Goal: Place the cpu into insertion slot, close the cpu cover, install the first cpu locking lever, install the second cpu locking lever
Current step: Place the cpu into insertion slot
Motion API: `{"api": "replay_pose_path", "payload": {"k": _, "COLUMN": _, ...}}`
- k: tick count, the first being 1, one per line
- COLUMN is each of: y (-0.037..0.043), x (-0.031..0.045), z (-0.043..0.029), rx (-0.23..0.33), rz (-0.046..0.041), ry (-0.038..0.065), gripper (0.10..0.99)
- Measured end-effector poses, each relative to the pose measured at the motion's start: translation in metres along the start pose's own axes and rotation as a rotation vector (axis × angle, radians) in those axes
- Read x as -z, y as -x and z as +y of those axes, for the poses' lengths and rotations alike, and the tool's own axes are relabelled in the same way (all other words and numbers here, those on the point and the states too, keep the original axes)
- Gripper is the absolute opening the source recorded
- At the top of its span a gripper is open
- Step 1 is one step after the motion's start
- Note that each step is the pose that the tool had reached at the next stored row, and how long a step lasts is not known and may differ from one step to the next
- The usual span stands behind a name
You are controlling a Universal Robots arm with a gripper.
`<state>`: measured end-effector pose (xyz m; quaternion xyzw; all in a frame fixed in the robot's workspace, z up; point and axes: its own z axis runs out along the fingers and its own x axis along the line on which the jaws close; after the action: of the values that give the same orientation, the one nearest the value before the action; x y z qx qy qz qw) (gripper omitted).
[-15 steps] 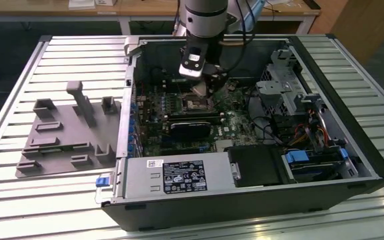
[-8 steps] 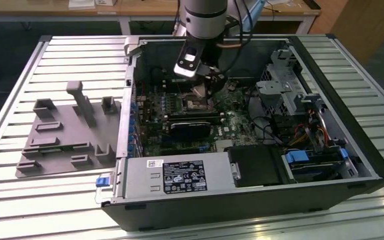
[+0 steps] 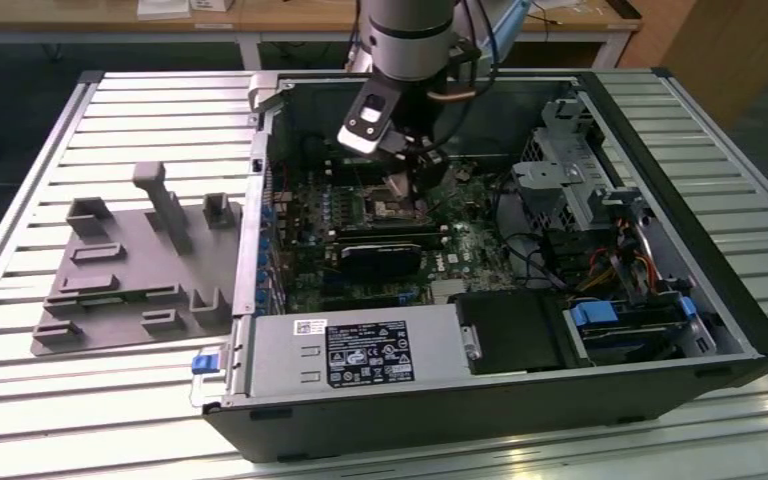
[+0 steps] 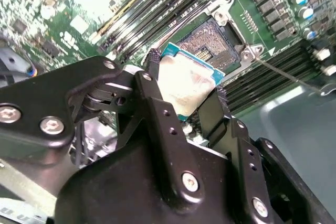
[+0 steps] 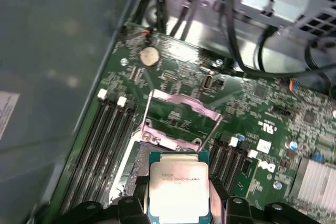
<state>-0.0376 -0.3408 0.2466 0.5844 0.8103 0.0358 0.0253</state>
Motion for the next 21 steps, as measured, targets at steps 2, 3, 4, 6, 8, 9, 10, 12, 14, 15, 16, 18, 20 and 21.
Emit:
{"api": "replay_pose_path", "payload": {"k": 2, "y": 0.0, "x": -0.0009, "z": -0.0001, "rx": -0.036, "rz": -0.0032, "ry": 0.0, "gripper": 0.541}}
{"api": "replay_pose_path", "payload": {"k": 3, "y": 0.0, "x": -0.0014, "z": -0.0001, "rx": -0.054, "rz": -0.0048, "ry": 0.0, "gripper": 0.541}}
{"api": "replay_pose_path", "payload": {"k": 4, "y": 0.0, "x": -0.0019, "z": -0.0002, "rx": -0.072, "rz": -0.0065, "ry": 0.0, "gripper": 0.541}}
{"api": "replay_pose_path", "payload": {"k": 6, "y": 0.0, "x": -0.0029, "z": -0.0003, "rx": -0.109, "rz": -0.0098, "ry": 0.0, "gripper": 0.541}}
{"api": "replay_pose_path", "payload": {"k": 8, "y": 0.0, "x": -0.0038, "z": -0.0003, "rx": -0.145, "rz": -0.0129, "ry": 0.0, "gripper": 0.541}}
{"api": "replay_pose_path", "payload": {"k": 9, "y": 0.0, "x": -0.0043, "z": -0.0004, "rx": -0.163, "rz": -0.0145, "ry": 0.0, "gripper": 0.541}}
{"api": "replay_pose_path", "payload": {"k": 10, "y": 0.0, "x": -0.0048, "z": -0.0004, "rx": -0.181, "rz": -0.016, "ry": 0.0, "gripper": 0.541}}
{"api": "replay_pose_path", "payload": {"k": 12, "y": 0.0, "x": -0.0058, "z": -0.0005, "rx": -0.217, "rz": -0.0193, "ry": 0.0, "gripper": 0.541}}
{"api": "replay_pose_path", "payload": {"k": 14, "y": 0.0, "x": -0.0068, "z": -0.0006, "rx": -0.253, "rz": -0.0225, "ry": 0.0, "gripper": 0.541}}
{"api": "replay_pose_path", "payload": {"k": 15, "y": 0.0, "x": -0.0073, "z": -0.0007, "rx": -0.272, "rz": -0.0242, "ry": 0.0, "gripper": 0.541}}
{"api": "replay_pose_path", "payload": {"k": 16, "y": 0.0, "x": -0.0079, "z": -0.0008, "rx": -0.287, "rz": -0.0255, "ry": 0.0, "gripper": 0.541}}
{"api": "replay_pose_path", "payload": {"k": 18, "y": -0.001, "x": -0.0092, "z": -0.0016, "rx": -0.3, "rz": -0.0269, "ry": 0.0, "gripper": 0.541}}
{"api": "replay_pose_path", "payload": {"k": 20, "y": -0.0026, "x": -0.0112, "z": -0.0021, "rx": -0.307, "rz": -0.0278, "ry": 0.0, "gripper": 0.541}}
{"api": "replay_pose_path", "payload": {"k": 21, "y": -0.0036, "x": -0.0123, "z": -0.0023, "rx": -0.31, "rz": -0.0282, "ry": 0.0, "gripper": 0.541}}
